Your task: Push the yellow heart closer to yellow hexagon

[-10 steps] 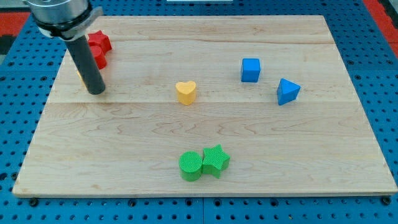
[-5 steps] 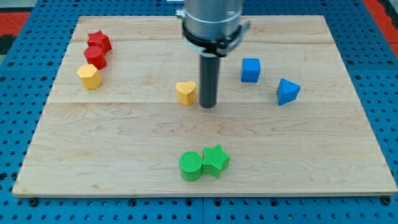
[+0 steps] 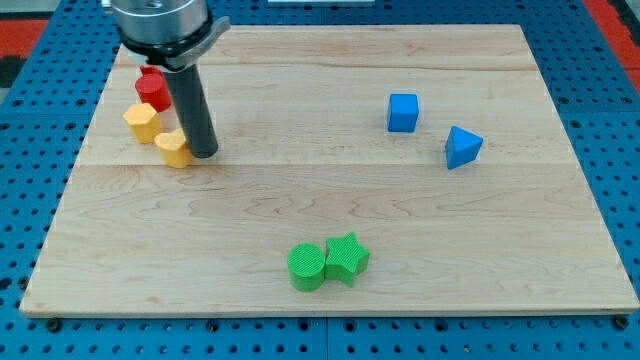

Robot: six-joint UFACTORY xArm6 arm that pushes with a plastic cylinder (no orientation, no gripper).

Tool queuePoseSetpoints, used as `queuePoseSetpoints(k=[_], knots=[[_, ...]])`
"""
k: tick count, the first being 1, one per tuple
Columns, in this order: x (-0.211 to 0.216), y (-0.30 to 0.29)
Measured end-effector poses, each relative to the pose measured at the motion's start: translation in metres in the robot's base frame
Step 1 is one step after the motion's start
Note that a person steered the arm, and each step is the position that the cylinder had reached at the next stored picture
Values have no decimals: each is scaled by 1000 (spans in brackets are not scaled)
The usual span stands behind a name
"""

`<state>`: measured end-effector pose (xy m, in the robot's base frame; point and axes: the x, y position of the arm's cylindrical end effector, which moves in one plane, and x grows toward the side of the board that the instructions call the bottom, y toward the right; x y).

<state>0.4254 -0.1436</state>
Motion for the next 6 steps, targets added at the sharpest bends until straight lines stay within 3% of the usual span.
queuePoseSetpoints(k=[2,3,4,5,6], knots=[[25,-9],[14,18],[-19,-14],[-4,-42],[11,-4]])
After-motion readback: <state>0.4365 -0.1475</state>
